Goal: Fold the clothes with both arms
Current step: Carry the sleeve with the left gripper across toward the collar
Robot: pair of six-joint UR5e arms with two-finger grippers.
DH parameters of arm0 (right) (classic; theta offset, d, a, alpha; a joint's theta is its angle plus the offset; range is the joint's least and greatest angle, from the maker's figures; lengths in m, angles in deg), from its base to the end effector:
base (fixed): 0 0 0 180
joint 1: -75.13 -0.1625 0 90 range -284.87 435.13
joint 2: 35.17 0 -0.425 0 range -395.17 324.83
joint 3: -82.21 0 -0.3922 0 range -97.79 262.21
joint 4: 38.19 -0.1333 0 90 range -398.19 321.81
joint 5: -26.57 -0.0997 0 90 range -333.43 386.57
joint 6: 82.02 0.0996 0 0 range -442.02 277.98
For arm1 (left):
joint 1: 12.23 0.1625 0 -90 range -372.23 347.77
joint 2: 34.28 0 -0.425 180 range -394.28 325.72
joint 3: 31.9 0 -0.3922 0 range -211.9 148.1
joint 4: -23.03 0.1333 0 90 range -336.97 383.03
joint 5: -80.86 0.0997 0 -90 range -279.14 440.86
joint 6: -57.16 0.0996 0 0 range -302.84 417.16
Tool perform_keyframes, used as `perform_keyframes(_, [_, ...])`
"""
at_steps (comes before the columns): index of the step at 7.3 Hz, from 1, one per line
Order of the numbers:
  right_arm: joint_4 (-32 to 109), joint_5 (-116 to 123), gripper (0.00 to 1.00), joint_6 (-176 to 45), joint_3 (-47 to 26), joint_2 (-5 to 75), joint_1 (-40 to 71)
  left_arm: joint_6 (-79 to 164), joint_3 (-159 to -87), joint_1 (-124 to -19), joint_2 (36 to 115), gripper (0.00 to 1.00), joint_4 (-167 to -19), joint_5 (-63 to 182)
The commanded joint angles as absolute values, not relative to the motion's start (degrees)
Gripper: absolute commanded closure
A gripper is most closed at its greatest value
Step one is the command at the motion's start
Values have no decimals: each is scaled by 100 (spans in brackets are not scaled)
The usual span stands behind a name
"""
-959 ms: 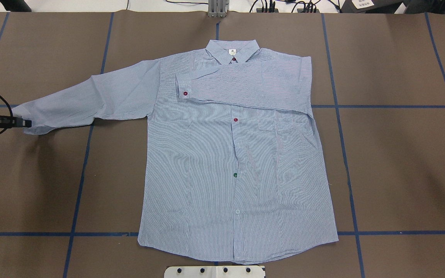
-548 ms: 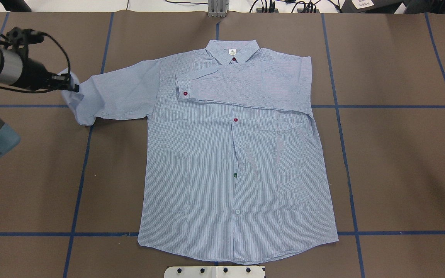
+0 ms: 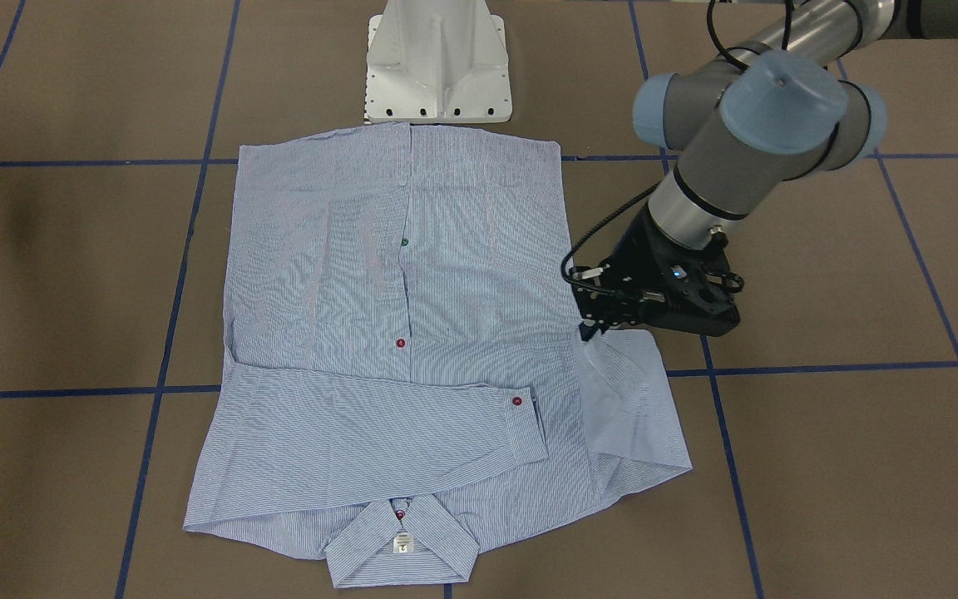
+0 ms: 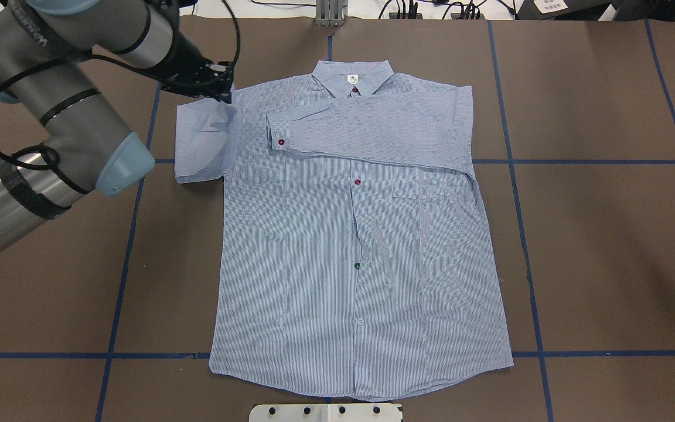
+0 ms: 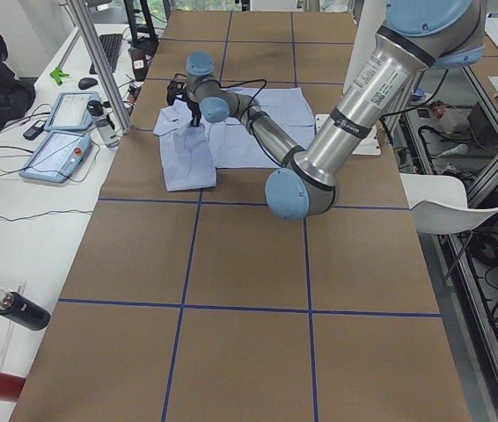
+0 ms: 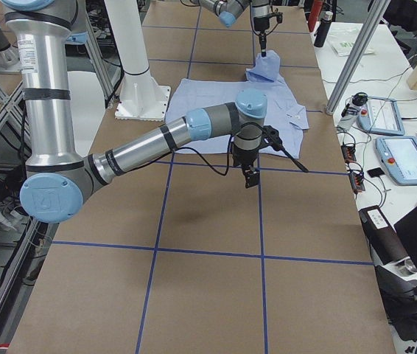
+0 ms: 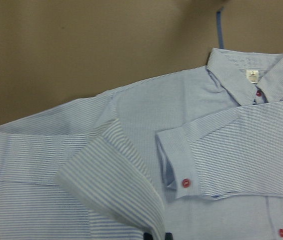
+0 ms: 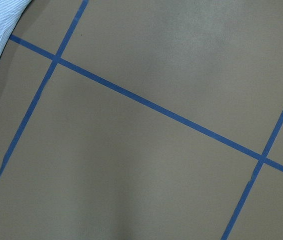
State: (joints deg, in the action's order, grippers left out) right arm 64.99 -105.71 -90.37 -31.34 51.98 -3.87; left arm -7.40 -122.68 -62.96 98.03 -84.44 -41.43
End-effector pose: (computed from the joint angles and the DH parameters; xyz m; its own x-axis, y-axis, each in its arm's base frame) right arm -0.0277 -0.4901 0.4615 0.6626 -0.4279 0.6148 0.2850 0.9031 0.3214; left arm 0.3778 -0.5886 0.1634 0.4356 0.0410 -0.8992 0.1914 0.9719 0.1370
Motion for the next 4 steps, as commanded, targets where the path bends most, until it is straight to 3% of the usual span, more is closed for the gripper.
perform_keyframes(1, [6508,-10571,0,-9037,-3135,5202,-388,-1550,-12173,-6155,10614,100,-8157,-3974])
perform_keyframes(4, [6499,-10579,0,-9037,-3135,5193,-388,-2490,-11541,-5952,11528,100,-8122,-3604])
